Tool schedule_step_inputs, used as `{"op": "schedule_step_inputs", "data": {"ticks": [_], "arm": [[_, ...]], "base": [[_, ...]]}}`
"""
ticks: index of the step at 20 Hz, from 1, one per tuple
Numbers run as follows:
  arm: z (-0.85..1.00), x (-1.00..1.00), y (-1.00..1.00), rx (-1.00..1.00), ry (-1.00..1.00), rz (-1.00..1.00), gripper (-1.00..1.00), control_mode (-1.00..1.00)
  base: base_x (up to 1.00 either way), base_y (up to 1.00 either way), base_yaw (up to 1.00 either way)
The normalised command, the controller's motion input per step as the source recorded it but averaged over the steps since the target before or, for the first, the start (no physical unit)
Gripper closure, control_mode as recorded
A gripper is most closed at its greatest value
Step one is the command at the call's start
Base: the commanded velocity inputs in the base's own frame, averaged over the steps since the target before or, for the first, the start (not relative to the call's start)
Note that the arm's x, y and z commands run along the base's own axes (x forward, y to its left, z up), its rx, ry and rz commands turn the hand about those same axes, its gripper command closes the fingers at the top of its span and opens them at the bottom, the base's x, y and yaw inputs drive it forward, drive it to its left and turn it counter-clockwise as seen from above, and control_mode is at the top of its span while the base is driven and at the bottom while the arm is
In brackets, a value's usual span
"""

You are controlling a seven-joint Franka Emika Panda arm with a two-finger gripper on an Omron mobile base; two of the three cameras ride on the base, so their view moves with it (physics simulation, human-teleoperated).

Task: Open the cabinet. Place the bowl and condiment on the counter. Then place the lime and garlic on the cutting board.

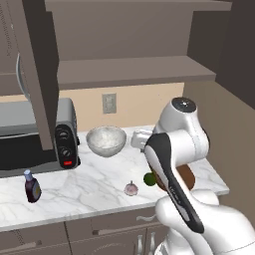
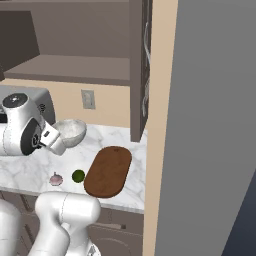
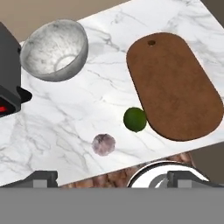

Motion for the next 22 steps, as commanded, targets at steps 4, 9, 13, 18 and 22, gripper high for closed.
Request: {"op": "schedule_step_inputs", "data": {"ticks": [4,9,13,18,22], "arm": [[-0.18,-0.23,0.01,-0.09,-0.02,0.09,-1.00,-1.00],[-0.11,-0.01,0.05,-0.11,0.00,0.03,-1.00,-1.00],[-0.04,0.00,0.00,-0.05,0.00,0.10,-1.00,-1.00],[-0.08,0.00,0.02,-0.04,0.00,0.19,-1.00,-1.00],[-0.11,-0.01,0.13,-0.08,0.00,0.13,-1.00,-1.00]], "base": [[0.00,0.00,0.00],[0.00,0.00,0.00],[0.00,0.00,0.00],[0.00,0.00,0.00],[0.00,0.00,0.00]]}}
